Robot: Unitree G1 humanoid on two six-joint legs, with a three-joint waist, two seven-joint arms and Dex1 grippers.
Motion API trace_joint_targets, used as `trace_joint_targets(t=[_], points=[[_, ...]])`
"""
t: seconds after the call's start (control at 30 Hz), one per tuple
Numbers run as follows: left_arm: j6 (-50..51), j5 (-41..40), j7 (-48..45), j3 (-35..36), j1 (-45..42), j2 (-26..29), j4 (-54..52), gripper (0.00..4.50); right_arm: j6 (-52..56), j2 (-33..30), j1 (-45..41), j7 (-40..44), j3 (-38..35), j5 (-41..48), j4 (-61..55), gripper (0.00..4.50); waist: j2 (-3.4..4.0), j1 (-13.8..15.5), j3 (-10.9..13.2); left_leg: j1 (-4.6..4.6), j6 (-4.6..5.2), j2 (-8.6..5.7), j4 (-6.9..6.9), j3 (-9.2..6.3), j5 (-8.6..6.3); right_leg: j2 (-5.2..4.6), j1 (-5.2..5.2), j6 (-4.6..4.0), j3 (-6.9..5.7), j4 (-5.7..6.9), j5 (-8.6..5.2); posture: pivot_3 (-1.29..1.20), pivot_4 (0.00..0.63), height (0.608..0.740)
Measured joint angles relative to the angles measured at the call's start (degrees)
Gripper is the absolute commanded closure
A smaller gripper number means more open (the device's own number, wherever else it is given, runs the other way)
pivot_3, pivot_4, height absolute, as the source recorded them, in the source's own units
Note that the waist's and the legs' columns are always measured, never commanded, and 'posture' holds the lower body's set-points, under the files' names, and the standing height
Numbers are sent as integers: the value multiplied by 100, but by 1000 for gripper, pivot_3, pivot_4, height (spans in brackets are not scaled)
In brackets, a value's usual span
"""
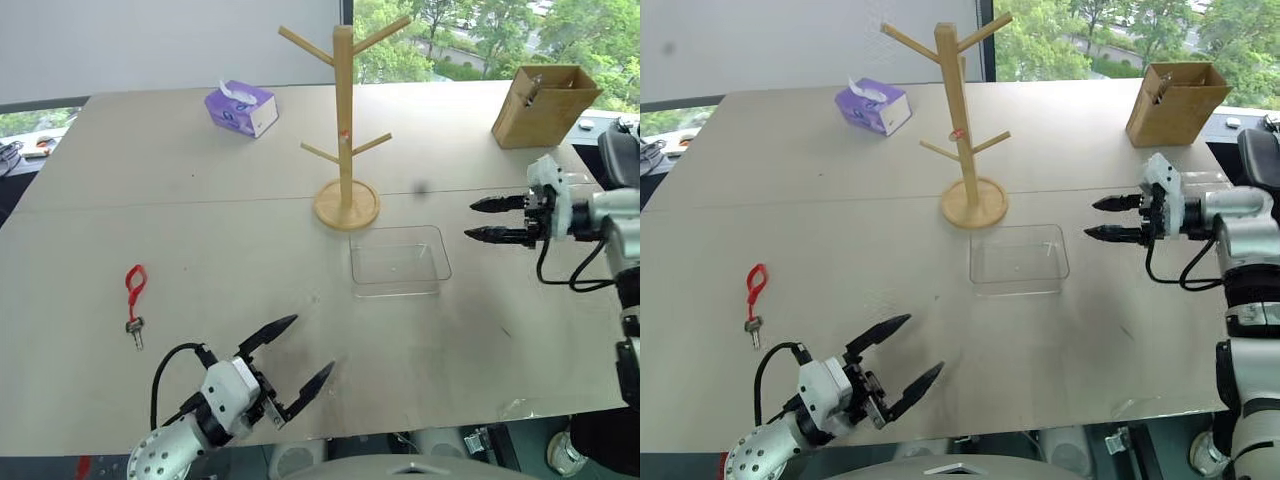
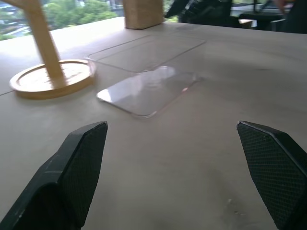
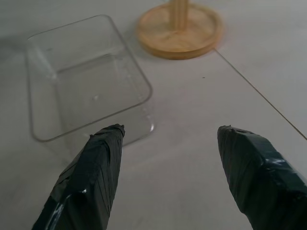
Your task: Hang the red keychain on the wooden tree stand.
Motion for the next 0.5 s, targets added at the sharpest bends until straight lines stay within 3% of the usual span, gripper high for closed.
trace_joint_targets(t=[0.1,0.3,0.5], points=[[-151,3,-263,-233,-154,27,387,0,-9,-361,-397,36,896,-50,-480,1176,13,-3,2,-1,0,1,-2,4,0,0,-11,0,2,1,0,0,150,740],[-250,-8,-380,-400,-567,-15,737,0,-409,-420,-1188,42,2279,-274,-563,1176,14,47,3,-10,-1,-1,2,4,0,-5,-16,-1,-2,2,0,0,150,740],[-270,-6,-406,-428,-711,4,777,0,-606,36,-1583,46,2654,-323,-322,1176,14,20,3,-10,0,1,2,8,0,-4,-17,3,1,5,3,0,150,740]])
